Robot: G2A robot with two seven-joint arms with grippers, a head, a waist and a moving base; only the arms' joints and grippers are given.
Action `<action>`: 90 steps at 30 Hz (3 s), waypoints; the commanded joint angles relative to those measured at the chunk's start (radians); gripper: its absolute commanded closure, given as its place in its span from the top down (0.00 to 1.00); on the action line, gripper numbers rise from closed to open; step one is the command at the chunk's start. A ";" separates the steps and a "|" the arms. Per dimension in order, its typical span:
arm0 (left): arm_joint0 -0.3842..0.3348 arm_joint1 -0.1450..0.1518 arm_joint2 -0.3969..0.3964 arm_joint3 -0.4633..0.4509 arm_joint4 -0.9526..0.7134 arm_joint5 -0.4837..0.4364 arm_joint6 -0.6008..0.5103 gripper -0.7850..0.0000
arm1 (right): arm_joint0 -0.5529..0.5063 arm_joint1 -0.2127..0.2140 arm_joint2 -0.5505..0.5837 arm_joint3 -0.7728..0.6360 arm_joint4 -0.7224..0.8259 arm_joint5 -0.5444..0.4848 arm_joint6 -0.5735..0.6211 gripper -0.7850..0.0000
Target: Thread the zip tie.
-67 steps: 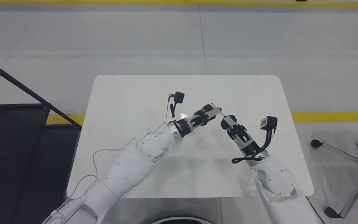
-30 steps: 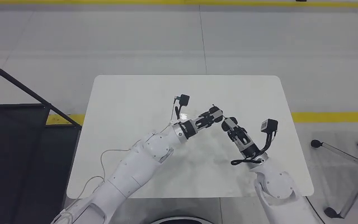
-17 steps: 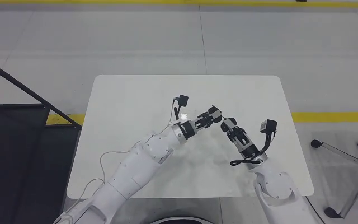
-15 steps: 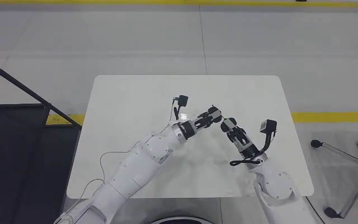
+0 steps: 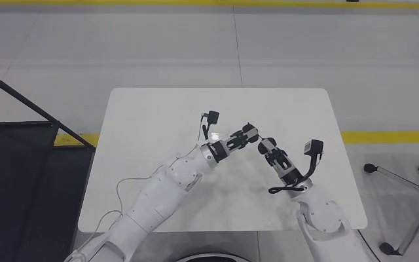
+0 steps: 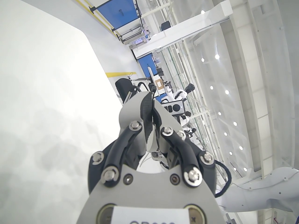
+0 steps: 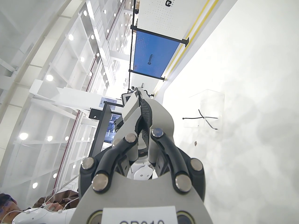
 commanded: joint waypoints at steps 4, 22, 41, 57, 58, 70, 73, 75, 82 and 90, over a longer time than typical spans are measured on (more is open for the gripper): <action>0.000 -0.004 -0.006 0.005 0.003 -0.001 -0.005 0.00 | 0.003 -0.002 -0.001 0.002 0.002 0.004 0.002 0.00; 0.110 0.041 -0.183 -0.144 0.145 0.116 0.040 0.00 | 0.029 -0.004 0.027 -0.046 -0.058 0.070 -0.029 1.00; 0.220 0.068 -0.294 -0.281 0.207 0.192 0.089 0.00 | 0.053 0.002 -0.011 -0.122 -0.277 0.025 0.025 1.00; 0.523 0.120 -0.577 -0.591 0.290 0.344 0.149 0.00 | 0.182 -0.008 -0.218 -0.173 -0.764 0.066 0.132 1.00; 0.539 0.121 -0.592 -0.599 0.291 0.352 0.165 0.00 | 0.182 -0.008 -0.218 -0.173 -0.764 0.066 0.132 1.00; 0.549 0.121 -0.601 -0.603 0.295 0.364 0.182 0.00 | 0.189 -0.011 -0.241 -0.182 -0.814 0.060 0.113 1.00; 0.538 0.119 -0.601 -0.591 0.287 0.392 0.202 0.00 | 0.234 -0.019 -0.312 -0.175 -0.958 0.093 0.123 1.00; 0.537 0.120 -0.610 -0.586 0.298 0.410 0.217 0.00 | 0.272 -0.029 -0.375 -0.159 -1.038 0.116 0.137 1.00; 0.567 0.123 -0.658 -0.593 0.279 0.428 0.241 0.00 | 0.431 -0.083 -0.573 -0.001 -1.219 0.235 0.210 1.00; 0.593 0.125 -0.673 -0.608 0.259 0.407 0.235 0.00 | 0.569 -0.149 -0.707 0.190 -1.400 0.375 0.250 1.00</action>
